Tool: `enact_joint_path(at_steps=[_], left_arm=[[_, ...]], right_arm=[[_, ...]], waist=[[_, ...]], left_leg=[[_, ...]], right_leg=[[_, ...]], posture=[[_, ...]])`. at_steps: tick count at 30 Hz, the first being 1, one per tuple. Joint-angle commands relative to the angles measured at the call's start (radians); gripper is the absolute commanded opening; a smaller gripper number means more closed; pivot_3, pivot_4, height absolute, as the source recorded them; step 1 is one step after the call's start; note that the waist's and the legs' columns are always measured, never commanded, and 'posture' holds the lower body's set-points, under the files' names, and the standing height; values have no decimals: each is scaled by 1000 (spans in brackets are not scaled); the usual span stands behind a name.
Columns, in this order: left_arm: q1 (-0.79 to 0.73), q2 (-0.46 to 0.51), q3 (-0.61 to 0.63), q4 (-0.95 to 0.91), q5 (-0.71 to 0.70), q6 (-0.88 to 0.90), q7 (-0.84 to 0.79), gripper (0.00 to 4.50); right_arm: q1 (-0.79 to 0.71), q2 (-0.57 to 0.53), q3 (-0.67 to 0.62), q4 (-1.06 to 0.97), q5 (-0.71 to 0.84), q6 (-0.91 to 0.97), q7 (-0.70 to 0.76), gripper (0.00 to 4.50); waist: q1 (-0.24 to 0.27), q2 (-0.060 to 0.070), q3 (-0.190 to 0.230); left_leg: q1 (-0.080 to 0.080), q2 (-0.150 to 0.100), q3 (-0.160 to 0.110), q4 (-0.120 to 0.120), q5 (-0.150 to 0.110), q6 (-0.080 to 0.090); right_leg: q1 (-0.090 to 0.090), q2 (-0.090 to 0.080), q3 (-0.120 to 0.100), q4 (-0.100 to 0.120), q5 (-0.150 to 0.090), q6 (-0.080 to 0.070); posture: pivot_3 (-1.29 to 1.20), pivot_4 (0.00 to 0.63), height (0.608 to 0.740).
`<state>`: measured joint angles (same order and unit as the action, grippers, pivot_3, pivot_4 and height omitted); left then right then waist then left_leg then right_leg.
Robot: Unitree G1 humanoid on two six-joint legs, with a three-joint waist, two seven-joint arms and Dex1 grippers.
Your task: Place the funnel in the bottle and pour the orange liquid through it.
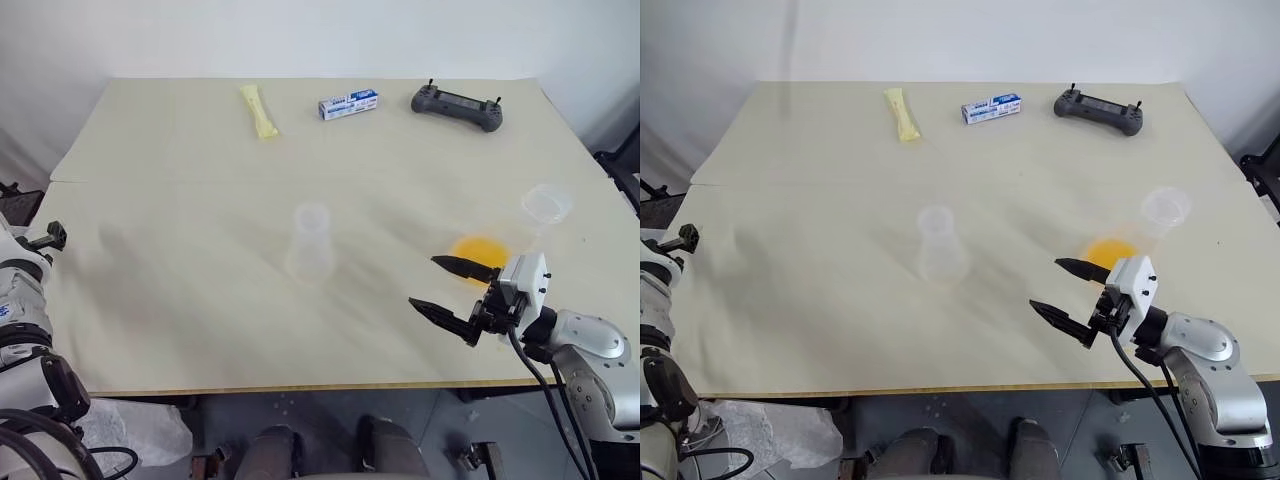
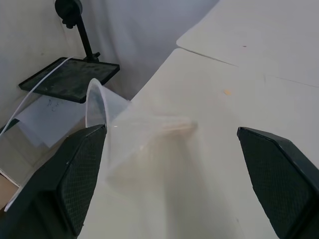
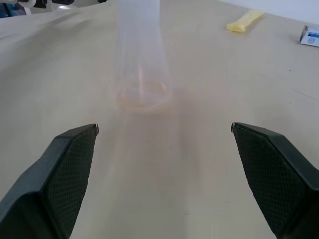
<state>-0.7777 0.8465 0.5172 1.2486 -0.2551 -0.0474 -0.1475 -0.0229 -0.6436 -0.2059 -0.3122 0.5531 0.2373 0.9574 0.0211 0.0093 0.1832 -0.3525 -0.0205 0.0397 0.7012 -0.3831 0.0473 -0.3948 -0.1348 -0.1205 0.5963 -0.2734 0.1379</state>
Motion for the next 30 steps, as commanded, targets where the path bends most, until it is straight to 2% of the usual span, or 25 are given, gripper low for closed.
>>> enact_joint_path(at_steps=[1,14,17,19,29,30], left_arm=[[-26,35,-4,1,7,-14,7,4458],[-50,31,-24,18,7,23,-3,4458],[-55,29,-24,19,5,27,-7,3852],[-58,28,-25,20,6,28,-8,3294],[-66,33,-28,23,10,38,-21,69],[-67,33,-29,23,10,39,-23,25]], right_arm=[[6,-11,-37,-35,19,-9,-4,4500],[3,-11,-34,-31,15,-13,-10,4500],[0,-11,-34,-27,13,-15,-12,4500],[-2,-11,-34,-24,11,-17,-12,4500],[-13,-9,-32,-10,3,-24,-15,4500],[-15,-9,-32,-8,2,-25,-15,4500]], waist=[[0,0,0],[0,0,0],[0,0,0],[1,0,0],[0,-1,0],[0,-1,0]], left_leg=[[0,0,0,0,0,0],[0,0,0,0,0,0],[0,0,0,0,0,0],[0,0,0,0,0,0],[0,0,0,0,0,0],[0,0,0,0,0,0]], right_leg=[[0,0,0,0,0,0],[0,0,0,0,0,0],[0,0,0,0,0,0],[0,0,0,0,0,0],[0,0,0,0,0,0],[0,0,0,0,0,0]], posture=[[0,150,740],[0,150,740],[0,150,740],[0,150,740],[0,150,740],[0,150,740]])
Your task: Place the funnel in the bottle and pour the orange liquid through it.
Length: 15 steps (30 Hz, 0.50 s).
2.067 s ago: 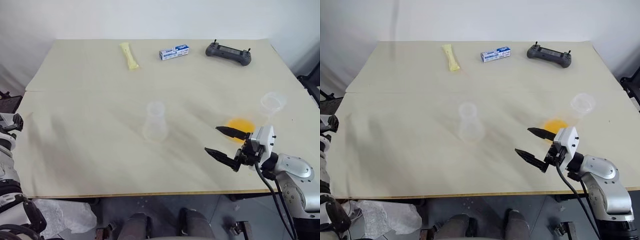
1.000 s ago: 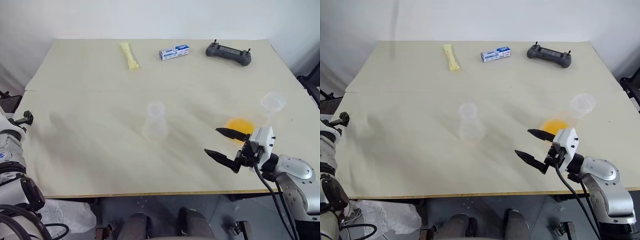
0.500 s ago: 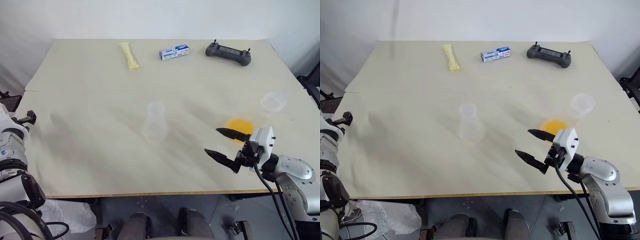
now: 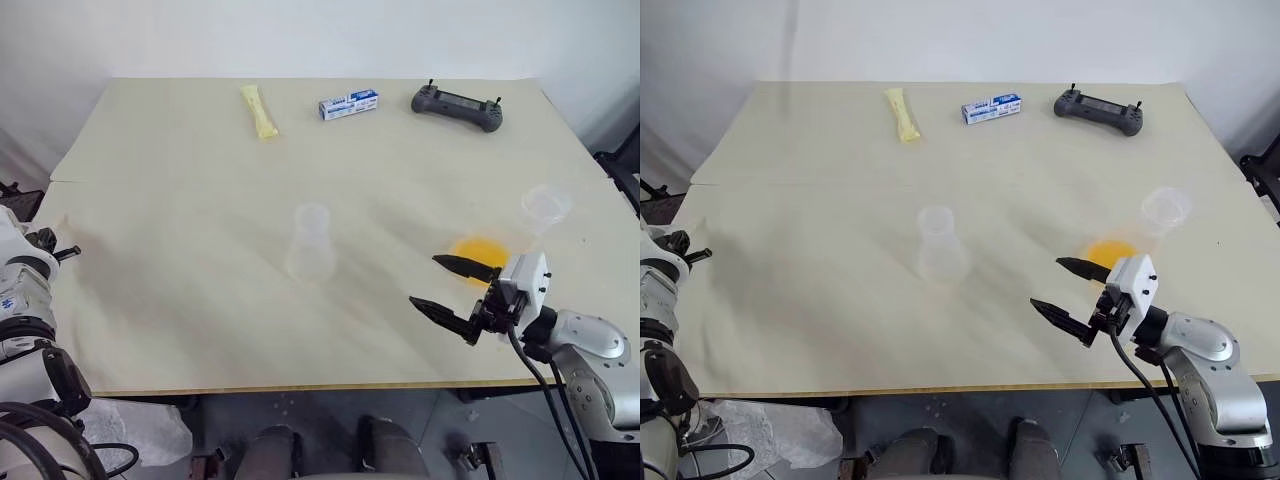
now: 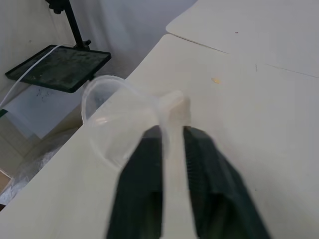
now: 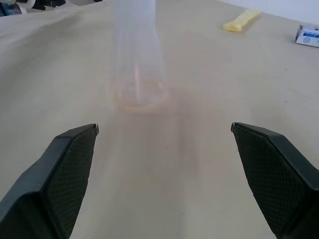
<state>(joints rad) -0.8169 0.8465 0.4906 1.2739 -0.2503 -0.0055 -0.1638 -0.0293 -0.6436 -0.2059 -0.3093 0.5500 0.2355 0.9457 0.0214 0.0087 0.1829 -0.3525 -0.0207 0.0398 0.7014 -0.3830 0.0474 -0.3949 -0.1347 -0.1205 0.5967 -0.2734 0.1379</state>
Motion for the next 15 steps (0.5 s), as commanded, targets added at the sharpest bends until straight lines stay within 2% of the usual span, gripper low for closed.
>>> enact_joint_path(at_steps=[1,6,10,15], left_arm=[[-28,33,-2,-3,6,-3,-7,25],[-22,32,-7,-17,5,4,-55,25],[-10,17,-24,-72,-1,-7,-169,25],[59,-41,-57,-321,-70,47,-422,25]], right_arm=[[-10,-8,-31,-10,4,-24,-3,4500],[-15,-7,-31,-2,-1,-31,-4,4500],[-18,-5,-31,5,-1,-39,-9,4500],[-21,-3,-31,11,-2,-48,-13,4500]], waist=[[0,0,0],[0,0,0],[1,0,0],[1,0,0]], left_leg=[[0,0,0,0,0,0],[0,0,0,0,0,0],[0,0,0,0,0,0],[0,0,0,1,0,0]], right_leg=[[0,0,0,0,0,0],[0,0,0,0,0,0],[0,0,0,0,0,0],[0,0,0,0,0,0]], posture=[[0,150,740],[0,150,740],[0,150,740],[0,150,740]])
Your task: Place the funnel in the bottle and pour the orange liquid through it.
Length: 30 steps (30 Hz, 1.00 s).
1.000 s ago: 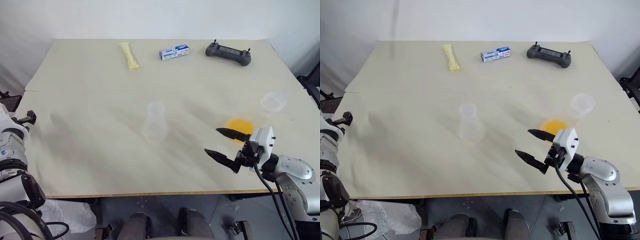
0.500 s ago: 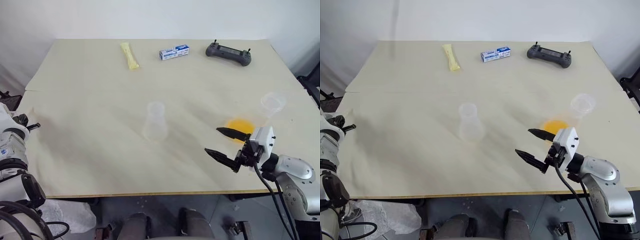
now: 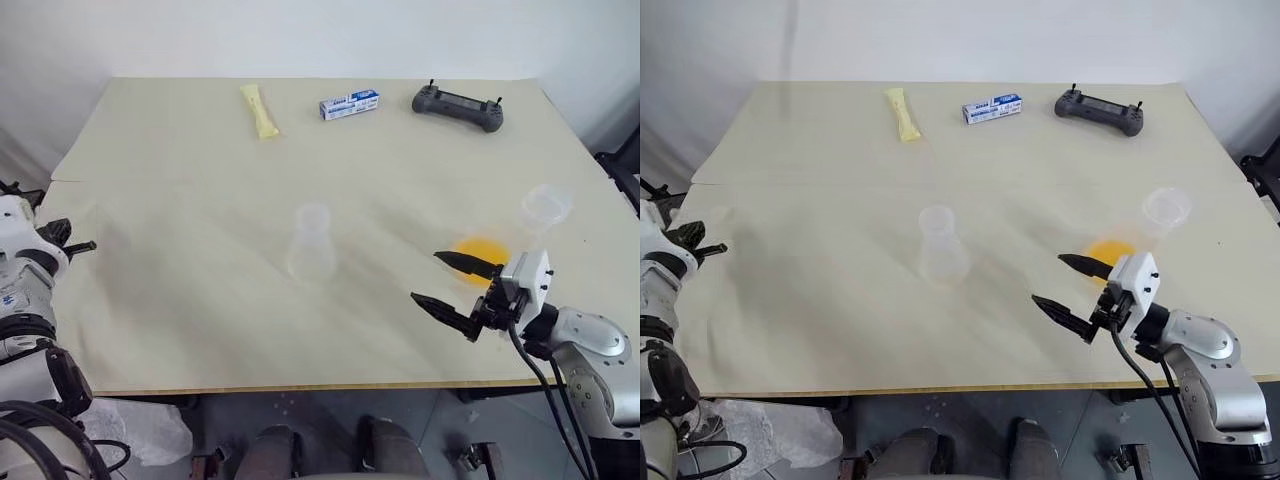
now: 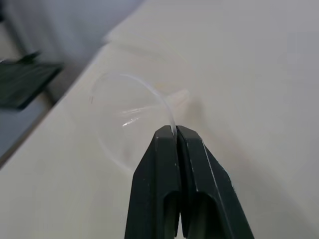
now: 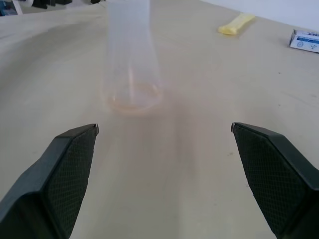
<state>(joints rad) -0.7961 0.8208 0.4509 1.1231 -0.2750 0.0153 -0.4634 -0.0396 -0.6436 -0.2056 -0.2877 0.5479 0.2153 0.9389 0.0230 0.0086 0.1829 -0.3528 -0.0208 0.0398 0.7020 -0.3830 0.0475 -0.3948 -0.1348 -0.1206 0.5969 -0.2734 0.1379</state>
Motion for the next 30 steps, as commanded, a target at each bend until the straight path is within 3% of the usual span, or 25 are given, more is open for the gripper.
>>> enact_joint_path(at_steps=[1,7,12,20,30], left_arm=[[61,-29,-25,-241,-59,47,-155,25],[207,-106,-72,-688,-180,184,-322,25],[181,-112,-135,-806,-179,191,-399,25],[0,-57,-257,-761,-200,169,-766,25],[-351,-71,-439,-469,-57,13,-1074,25]], right_arm=[[-14,-2,-30,-8,-1,-30,-7,4500],[-24,1,-30,5,-6,-47,-11,4500],[-15,-4,-42,0,-2,-58,-6,4500],[-17,-7,-41,-52,4,-64,-12,4500],[-56,30,14,-121,-18,-61,-61,4500]], waist=[[-3,0,0],[-10,0,0],[-6,0,0],[0,0,0],[1,0,0]], left_leg=[[0,0,0,0,0,0],[0,1,0,0,0,0],[0,1,0,1,0,0],[-1,1,0,2,0,0],[-2,0,1,2,0,0]], right_leg=[[0,0,0,0,0,0],[0,0,0,0,0,0],[0,0,1,0,0,0],[0,1,1,-1,0,0],[0,2,0,-2,0,0]], posture=[[0,150,740],[0,150,740],[0,150,740],[0,150,740],[0,150,740]])
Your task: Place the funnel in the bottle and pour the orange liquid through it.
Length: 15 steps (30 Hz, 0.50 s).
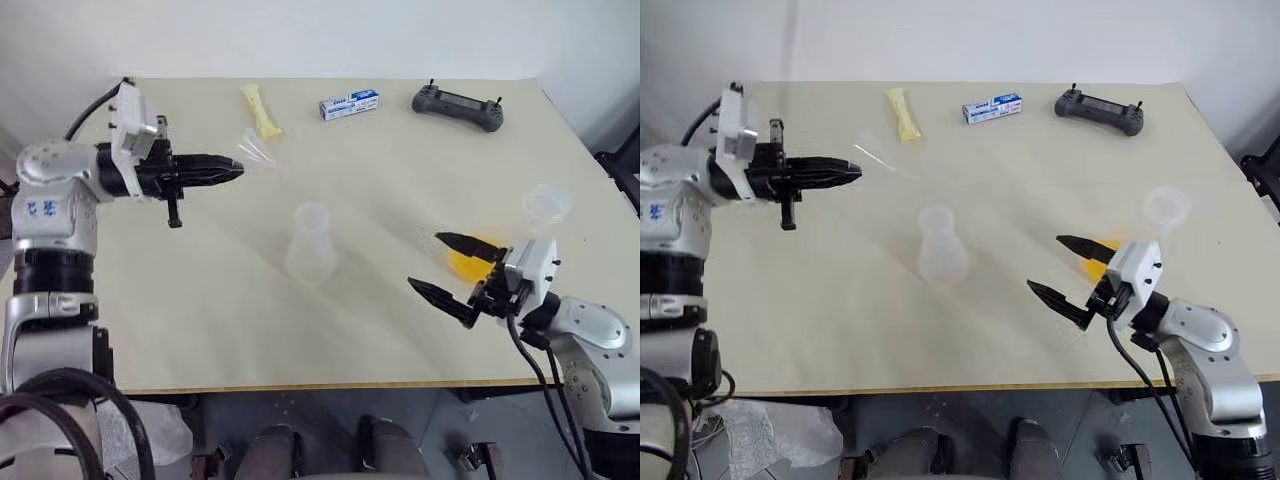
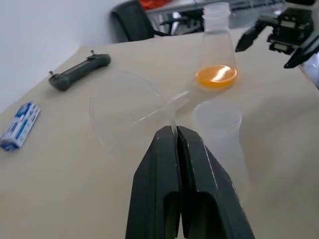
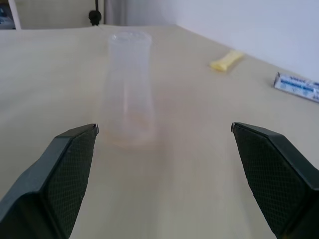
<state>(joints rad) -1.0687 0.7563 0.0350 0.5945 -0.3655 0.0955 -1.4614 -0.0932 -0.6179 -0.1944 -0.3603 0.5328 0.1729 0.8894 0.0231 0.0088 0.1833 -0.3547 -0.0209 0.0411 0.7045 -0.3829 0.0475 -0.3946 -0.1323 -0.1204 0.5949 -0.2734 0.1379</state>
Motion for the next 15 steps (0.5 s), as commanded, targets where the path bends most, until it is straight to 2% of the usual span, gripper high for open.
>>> enact_joint_path(at_steps=[1,10,15], left_arm=[[-102,-13,-31,86,42,-92,-99,25],[-243,-77,-153,270,111,-331,-153,25],[-262,-76,-224,290,74,-396,-153,25]], right_arm=[[-2,6,7,-55,-5,-17,-15,4500],[17,9,26,-121,6,22,-56,4500],[46,18,23,-146,3,18,-83,4500]], waist=[[0,0,0],[0,0,0],[1,-1,0]], left_leg=[[0,0,0,0,0,0],[-1,0,-1,0,0,0],[-2,1,-1,0,0,1]], right_leg=[[0,0,0,0,0,0],[0,0,-1,0,0,0],[-1,-1,-1,0,0,0]], posture=[[0,150,740],[0,150,740],[0,150,740]])
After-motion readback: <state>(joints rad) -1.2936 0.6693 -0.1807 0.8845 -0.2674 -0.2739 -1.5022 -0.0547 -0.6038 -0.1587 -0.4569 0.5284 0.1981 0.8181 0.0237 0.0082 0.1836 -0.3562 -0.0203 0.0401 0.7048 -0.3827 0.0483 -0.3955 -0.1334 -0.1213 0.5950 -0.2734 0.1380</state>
